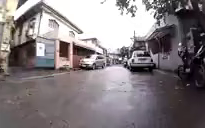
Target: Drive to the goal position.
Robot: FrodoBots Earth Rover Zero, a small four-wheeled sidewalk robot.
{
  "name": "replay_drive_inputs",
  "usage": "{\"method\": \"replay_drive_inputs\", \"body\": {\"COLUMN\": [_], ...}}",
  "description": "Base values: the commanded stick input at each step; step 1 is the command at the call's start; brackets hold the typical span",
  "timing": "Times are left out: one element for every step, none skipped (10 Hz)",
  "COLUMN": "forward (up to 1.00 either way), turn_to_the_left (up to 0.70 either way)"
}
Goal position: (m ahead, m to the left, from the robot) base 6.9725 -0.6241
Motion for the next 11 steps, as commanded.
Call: {"method": "replay_drive_inputs", "body": {"forward": [1.0, 1.0, 1.0, 1.0, 1.0, 1.0, 1.0, 1.0, 1.0, 1.0, 1.0], "turn_to_the_left": [-0.26, -0.05, -0.26, -0.02, -0.19, 0.0, 0.0, 0.0, 0.0, 0.0, 0.0]}}
